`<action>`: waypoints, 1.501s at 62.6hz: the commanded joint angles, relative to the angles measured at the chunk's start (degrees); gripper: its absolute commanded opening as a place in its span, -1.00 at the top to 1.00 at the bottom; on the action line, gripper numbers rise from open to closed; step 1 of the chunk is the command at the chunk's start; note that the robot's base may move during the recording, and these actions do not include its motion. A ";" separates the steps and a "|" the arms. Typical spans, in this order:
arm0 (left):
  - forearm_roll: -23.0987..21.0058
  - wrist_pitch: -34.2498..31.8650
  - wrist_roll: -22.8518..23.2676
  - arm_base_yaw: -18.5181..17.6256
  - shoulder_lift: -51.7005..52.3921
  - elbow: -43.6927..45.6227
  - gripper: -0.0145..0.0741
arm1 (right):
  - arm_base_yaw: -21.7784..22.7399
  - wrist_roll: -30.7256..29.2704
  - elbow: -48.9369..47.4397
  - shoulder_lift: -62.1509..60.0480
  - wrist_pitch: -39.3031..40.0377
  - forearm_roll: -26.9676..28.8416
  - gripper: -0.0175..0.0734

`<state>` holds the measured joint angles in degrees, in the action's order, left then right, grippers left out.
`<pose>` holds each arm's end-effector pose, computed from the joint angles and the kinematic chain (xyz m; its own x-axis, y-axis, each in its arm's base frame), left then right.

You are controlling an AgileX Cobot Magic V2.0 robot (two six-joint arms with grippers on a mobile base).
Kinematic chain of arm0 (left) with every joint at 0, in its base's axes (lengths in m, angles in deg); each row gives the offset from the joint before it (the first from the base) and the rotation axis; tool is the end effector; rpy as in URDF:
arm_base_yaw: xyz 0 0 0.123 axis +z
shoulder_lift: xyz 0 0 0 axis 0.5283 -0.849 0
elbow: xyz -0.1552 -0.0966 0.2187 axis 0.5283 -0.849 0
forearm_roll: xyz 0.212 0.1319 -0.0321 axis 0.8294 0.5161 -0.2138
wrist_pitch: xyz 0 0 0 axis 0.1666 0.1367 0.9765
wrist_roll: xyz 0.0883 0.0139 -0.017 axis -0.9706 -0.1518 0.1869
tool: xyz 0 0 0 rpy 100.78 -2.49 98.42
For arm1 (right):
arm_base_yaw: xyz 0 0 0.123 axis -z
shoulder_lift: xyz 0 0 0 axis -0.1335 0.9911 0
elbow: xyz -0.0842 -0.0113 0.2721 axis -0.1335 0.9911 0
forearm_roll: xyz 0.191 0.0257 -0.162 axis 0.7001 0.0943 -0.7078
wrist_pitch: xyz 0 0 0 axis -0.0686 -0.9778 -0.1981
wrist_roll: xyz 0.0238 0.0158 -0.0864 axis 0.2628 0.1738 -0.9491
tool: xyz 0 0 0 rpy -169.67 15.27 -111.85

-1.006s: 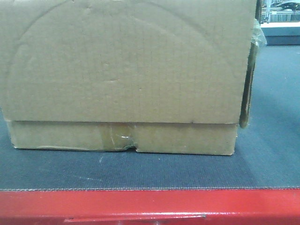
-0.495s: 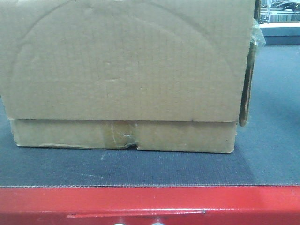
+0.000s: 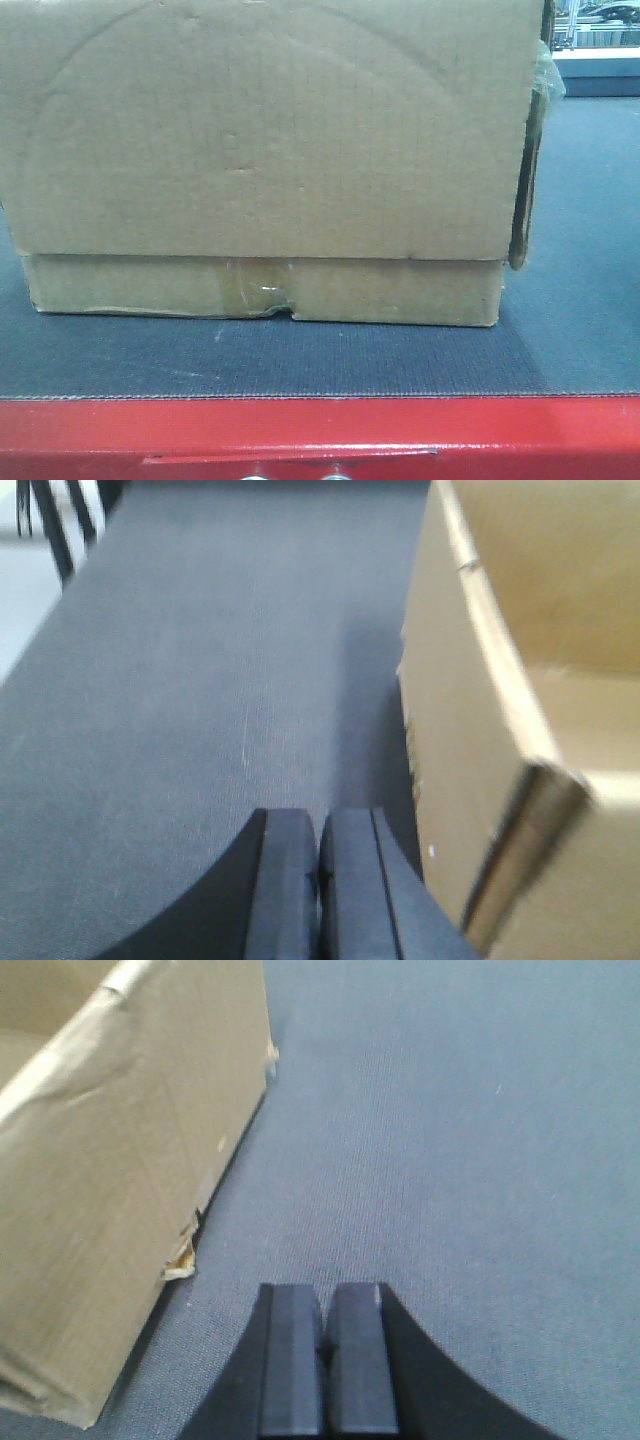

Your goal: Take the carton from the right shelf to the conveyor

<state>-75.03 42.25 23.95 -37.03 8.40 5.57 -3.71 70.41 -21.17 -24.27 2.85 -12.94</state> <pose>0.1239 -0.0040 0.3143 -0.3008 -0.0172 -0.9535 0.0021 0.9998 -0.0187 0.1398 0.0305 0.3198 -0.4345 -0.0665 -0.8982 -0.2112 0.9770 0.0298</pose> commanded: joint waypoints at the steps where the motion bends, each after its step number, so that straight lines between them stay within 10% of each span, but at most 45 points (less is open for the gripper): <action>1: -0.22 -2.81 -0.17 0.12 6.74 -2.82 0.66 | 0.36 -0.29 3.81 -7.53 4.33 -0.66 0.74; 26: -0.22 -1.70 -0.17 0.12 24.77 -4.96 0.66 | 0.36 -0.29 7.48 -31.68 5.03 -0.66 0.74; 77: 0.00 -1.24 -0.17 0.59 25.95 -4.96 0.66 | 0.36 -0.29 7.48 -32.64 5.46 -0.66 0.74; 94: -8.81 -1.52 -12.42 7.38 31.08 -11.33 0.66 | 0.36 -0.29 7.48 -32.64 5.46 -0.66 0.74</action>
<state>-81.17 42.82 13.60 -31.49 37.45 -2.66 -3.71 70.41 -13.70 -56.65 6.62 -13.16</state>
